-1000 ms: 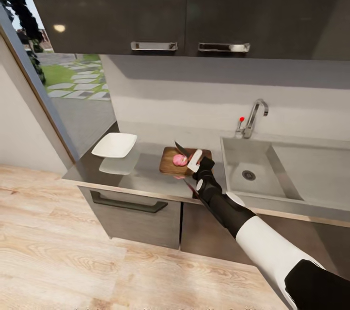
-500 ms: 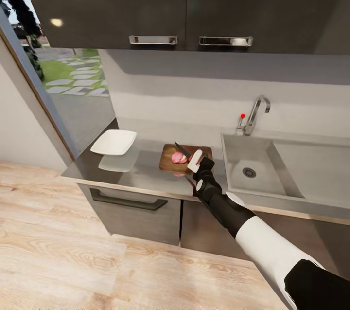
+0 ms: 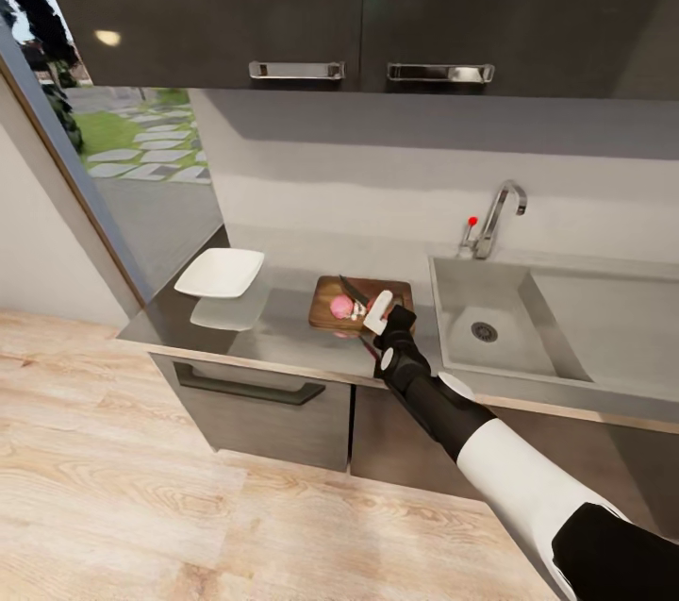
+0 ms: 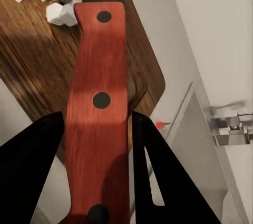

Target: In the kitchen, take the Vidalia onion out of the sink, dice it on the chopping board with the paring knife, put the diced onion into the bowl on the countertop, then place both the paring knife and the chopping board into the sink.

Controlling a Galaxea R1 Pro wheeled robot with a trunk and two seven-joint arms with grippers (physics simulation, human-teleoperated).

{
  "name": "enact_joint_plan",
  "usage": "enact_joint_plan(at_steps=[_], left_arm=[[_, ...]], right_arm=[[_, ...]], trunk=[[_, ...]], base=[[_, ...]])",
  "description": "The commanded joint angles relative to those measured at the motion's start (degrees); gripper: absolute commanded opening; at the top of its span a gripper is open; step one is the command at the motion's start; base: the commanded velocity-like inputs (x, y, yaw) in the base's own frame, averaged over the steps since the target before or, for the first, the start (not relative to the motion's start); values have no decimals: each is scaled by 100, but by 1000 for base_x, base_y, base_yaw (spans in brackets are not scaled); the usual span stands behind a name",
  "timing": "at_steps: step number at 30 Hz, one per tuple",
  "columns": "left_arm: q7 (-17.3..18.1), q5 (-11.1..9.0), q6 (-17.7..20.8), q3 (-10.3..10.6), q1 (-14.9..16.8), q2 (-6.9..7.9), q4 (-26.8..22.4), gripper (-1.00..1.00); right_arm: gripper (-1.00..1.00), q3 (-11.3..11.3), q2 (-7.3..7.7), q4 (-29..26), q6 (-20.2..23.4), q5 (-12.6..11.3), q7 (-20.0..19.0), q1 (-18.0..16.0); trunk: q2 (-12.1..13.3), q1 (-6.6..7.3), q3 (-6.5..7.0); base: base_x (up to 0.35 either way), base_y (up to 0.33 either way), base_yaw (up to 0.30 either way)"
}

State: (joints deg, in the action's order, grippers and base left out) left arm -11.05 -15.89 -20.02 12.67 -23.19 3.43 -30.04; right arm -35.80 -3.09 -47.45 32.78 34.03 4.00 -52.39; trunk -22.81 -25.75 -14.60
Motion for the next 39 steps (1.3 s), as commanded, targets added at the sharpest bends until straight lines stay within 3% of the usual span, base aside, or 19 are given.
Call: enact_joint_plan(at_steps=[1, 12, 20, 39], left_arm=[[-47, -37, -11, 49, -1, 8, -11, 100], [-45, -37, -17, 51, -1, 8, -11, 100], [-44, -37, -19, 51, -1, 8, -11, 100], [-47, -42, -19, 51, -1, 8, -11, 100]], right_arm=[[-100, -23, 2, -6, 37, 6, 22, -8], [-100, 171, 13, -726, 102, 7, 38, -8], [-100, 170, 14, -672, 166, -25, 17, -8], [-100, 170, 11, -436, 167, -37, -4, -6]], trunk=[[-11, -4, -10], [-11, -4, -10], [-11, -4, -24], [-11, -4, -199]], base=[[0, 0, 0], [-2, 0, 0], [-100, 0, 0], [11, 0, 0]])
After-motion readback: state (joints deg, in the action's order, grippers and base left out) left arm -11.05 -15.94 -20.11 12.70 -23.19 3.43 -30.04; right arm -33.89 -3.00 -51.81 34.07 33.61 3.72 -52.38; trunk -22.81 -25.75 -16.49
